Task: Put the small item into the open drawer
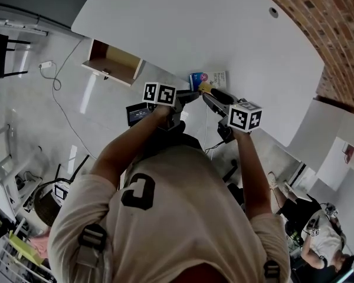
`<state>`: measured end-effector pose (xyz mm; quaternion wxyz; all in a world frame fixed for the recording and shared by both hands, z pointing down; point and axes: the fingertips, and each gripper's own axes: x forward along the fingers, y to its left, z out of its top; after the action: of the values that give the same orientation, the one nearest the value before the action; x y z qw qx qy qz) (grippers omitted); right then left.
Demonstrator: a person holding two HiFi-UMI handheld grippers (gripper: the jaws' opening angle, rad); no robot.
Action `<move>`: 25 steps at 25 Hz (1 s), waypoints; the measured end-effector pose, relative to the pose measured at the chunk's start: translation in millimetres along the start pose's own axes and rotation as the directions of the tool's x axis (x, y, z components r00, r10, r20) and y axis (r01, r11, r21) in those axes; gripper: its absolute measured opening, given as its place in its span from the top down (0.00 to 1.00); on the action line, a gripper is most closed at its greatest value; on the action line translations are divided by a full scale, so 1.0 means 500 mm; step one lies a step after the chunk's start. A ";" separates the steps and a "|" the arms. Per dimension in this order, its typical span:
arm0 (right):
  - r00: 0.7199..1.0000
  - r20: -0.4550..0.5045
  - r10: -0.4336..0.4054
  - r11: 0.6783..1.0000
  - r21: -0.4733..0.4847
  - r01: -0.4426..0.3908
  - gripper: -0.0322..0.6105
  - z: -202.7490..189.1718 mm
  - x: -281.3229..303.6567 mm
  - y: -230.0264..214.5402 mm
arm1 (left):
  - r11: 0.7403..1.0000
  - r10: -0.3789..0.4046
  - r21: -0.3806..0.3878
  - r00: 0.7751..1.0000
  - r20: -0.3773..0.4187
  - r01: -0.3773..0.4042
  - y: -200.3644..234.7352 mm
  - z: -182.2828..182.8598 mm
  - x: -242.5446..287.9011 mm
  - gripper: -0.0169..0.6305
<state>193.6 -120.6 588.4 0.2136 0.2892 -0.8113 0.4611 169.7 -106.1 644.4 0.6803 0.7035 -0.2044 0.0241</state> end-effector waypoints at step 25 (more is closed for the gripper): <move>0.970 0.186 0.160 0.986 0.020 -0.166 0.76 -0.162 -0.146 0.181 | 0.998 0.054 -0.026 0.976 0.210 -0.050 -0.068 -0.021 -0.153 0.85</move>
<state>194.1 6.6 526.1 0.0942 0.2664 -0.8403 0.4627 113.3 -76.6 589.2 0.6611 0.6894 -0.2939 -0.0350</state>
